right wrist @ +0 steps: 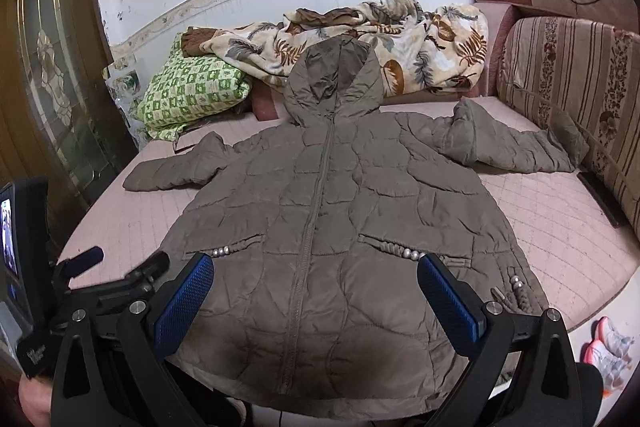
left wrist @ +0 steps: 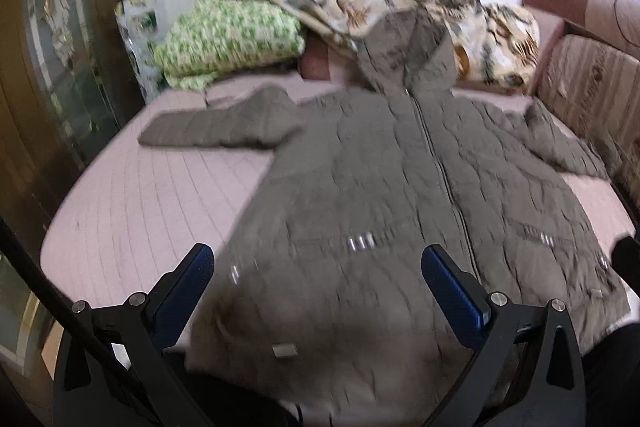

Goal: Fold large clothes
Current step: 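Grasp the cuff of the sleeve nearest the right tool with the right tool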

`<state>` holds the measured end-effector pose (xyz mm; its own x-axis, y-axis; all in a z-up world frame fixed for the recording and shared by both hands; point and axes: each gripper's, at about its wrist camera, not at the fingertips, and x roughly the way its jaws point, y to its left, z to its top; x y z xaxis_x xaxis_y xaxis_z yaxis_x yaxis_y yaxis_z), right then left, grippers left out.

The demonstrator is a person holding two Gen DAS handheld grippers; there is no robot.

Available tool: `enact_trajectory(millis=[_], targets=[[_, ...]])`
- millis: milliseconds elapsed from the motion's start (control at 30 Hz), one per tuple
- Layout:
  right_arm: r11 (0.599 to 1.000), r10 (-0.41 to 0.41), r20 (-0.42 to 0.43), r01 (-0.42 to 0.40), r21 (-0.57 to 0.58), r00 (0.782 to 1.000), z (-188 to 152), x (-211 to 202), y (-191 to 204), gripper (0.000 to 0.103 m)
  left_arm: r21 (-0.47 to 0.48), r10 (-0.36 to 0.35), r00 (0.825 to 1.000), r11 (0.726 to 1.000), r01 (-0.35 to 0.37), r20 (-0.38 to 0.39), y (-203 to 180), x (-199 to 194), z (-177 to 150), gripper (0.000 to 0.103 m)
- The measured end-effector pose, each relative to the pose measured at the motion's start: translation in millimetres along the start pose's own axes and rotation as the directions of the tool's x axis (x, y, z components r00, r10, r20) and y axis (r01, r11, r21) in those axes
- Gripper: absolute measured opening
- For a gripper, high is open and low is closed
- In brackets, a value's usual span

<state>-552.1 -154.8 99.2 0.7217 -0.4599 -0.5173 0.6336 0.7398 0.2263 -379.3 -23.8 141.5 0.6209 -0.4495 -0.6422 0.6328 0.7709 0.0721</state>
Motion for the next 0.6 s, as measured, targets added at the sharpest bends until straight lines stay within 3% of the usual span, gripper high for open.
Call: enact_trajectory(millis=[167, 300, 400, 500, 600], targets=[[0.991, 0.027, -0.003, -0.027, 0.132, 1.0, 30, 6, -55, 0.103, -0.073, 0.018, 0.996, 0.997, -0.011, 0.092, 16, 19, 68, 0.103], [0.948, -0.006, 0.034, -0.005, 0.319, 0.999, 60, -1, -130, 0.103, -0.1, 0.04, 0.988, 0.995, -0.025, 0.149, 10, 55, 117, 0.103], [0.916, -0.054, 0.075, 0.019, 0.4, 0.996, 82, -9, -185, 0.103, -0.105, 0.04, 0.985, 0.994, -0.022, 0.166, 1, 90, 124, 0.103], [0.886, -0.107, 0.101, 0.049, 0.462, 0.989, 101, -7, -239, 0.101, -0.11, 0.048, 0.983, 0.994, -0.029, 0.179, -4, 127, 100, 0.103], [0.864, -0.188, 0.073, 0.129, 0.487, 0.979, 122, 5, -295, 0.084, -0.049, -0.006, 0.998, 0.999, 0.009, 0.068, -12, 159, 102, 0.103]])
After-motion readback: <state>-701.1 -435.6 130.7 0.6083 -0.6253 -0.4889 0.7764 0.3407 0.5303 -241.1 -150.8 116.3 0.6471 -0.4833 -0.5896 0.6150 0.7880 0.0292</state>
